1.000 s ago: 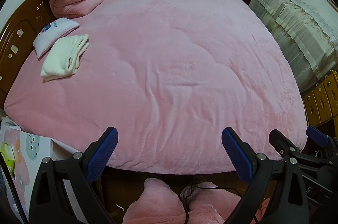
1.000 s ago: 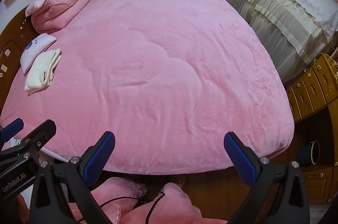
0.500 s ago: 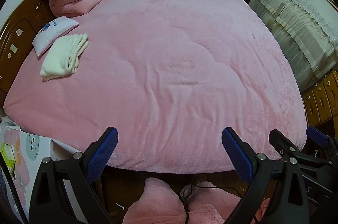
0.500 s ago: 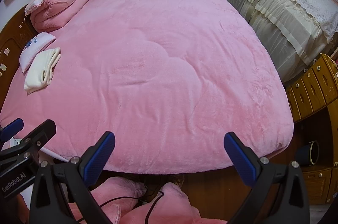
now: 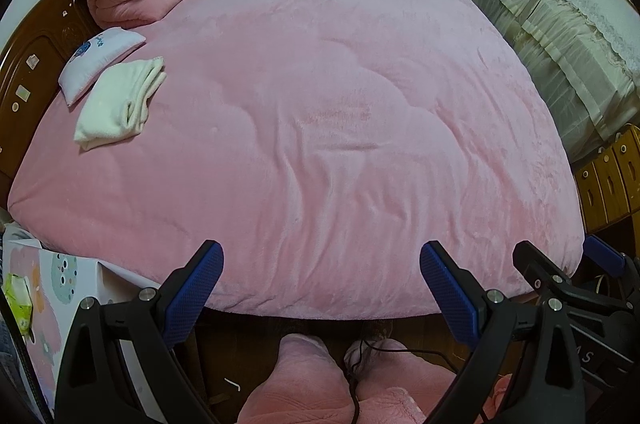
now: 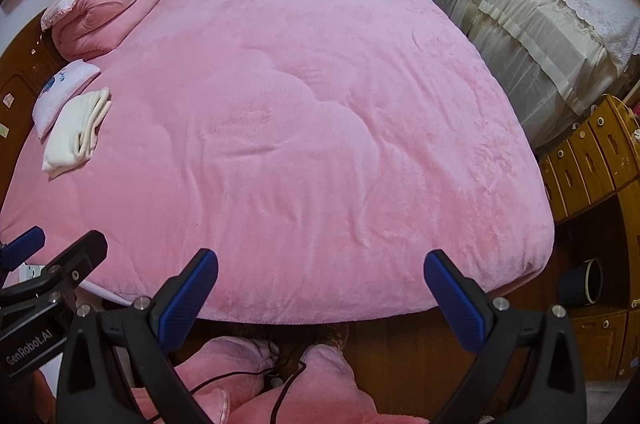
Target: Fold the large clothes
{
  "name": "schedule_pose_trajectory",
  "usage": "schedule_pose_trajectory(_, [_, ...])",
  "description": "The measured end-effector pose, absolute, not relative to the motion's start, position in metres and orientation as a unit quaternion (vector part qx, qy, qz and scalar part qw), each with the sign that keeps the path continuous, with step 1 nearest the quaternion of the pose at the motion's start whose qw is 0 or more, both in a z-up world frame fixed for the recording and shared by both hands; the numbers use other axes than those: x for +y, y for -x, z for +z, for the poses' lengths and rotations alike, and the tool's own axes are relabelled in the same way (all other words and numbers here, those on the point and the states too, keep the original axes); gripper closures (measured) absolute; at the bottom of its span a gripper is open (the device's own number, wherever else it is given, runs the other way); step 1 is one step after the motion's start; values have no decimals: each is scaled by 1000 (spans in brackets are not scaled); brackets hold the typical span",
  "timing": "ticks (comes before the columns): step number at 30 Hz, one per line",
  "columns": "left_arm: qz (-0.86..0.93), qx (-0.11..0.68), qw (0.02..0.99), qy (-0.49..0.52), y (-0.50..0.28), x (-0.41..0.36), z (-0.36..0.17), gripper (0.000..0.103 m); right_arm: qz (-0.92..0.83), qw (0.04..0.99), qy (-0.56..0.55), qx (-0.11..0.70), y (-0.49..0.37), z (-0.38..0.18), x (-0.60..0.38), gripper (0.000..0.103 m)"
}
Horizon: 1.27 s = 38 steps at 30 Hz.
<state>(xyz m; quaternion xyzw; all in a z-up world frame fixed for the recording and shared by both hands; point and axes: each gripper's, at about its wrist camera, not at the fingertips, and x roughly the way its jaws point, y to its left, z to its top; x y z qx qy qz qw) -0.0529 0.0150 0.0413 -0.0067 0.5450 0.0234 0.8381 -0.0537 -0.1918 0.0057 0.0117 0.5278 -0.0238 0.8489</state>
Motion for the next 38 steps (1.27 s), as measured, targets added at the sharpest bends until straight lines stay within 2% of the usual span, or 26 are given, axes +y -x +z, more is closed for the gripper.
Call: schedule_pose_trajectory(38, [54, 541, 838, -29, 36, -25, 41, 5, 18, 845, -16, 534, 18, 2, -252, 0])
